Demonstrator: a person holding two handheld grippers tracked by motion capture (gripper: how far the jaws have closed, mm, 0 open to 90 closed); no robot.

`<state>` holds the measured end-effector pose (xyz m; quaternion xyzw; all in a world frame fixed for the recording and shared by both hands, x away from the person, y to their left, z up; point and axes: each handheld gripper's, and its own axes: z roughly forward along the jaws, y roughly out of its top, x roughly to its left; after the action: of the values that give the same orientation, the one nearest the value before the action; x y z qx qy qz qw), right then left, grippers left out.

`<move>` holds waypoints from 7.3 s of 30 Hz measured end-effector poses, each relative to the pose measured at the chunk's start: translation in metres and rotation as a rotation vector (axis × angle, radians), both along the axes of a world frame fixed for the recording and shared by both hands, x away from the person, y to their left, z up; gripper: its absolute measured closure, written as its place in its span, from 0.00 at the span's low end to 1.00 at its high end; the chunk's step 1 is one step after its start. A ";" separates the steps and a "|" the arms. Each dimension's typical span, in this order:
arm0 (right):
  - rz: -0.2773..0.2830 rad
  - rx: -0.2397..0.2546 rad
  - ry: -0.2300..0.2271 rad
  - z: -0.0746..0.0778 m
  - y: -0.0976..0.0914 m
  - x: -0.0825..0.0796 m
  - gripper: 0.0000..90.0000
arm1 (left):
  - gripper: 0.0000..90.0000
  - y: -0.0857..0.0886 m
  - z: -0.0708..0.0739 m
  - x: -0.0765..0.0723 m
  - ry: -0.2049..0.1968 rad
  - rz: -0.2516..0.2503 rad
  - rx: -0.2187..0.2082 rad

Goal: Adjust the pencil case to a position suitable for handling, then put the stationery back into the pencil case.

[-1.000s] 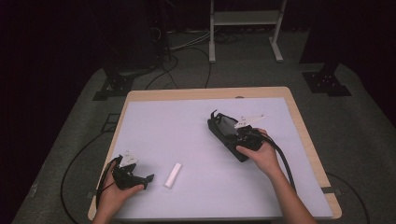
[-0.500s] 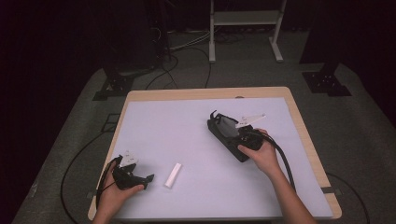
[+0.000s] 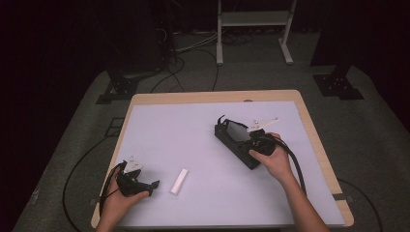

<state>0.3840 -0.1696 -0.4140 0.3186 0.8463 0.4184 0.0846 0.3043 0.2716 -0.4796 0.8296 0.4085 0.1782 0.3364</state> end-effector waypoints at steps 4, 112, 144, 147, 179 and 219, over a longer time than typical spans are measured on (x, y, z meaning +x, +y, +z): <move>0.014 0.001 -0.009 0.003 -0.002 -0.003 0.98 | 0.00 0.000 0.000 0.000 0.000 0.000 0.000; 0.202 0.001 -0.089 0.024 0.002 -0.074 0.53 | 0.00 0.000 0.000 0.000 0.001 -0.001 0.003; -0.047 -0.026 -0.082 0.009 -0.053 -0.046 0.34 | 0.00 0.000 0.000 0.000 0.000 -0.001 0.002; -0.070 -0.032 -0.080 0.006 -0.058 -0.042 0.33 | 0.00 0.000 0.000 0.000 0.001 -0.001 0.002; -0.328 -0.192 0.007 -0.042 -0.104 -0.012 0.33 | 0.00 0.000 0.000 0.000 0.002 -0.001 0.002; -0.402 -0.114 -0.041 -0.070 -0.118 -0.014 0.19 | 0.33 -0.022 0.025 -0.004 0.027 -0.005 -0.038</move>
<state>0.3701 -0.2875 -0.4836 0.4670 0.7863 0.3508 0.2015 0.3004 0.2491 -0.4544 0.8265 0.4141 0.1581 0.3471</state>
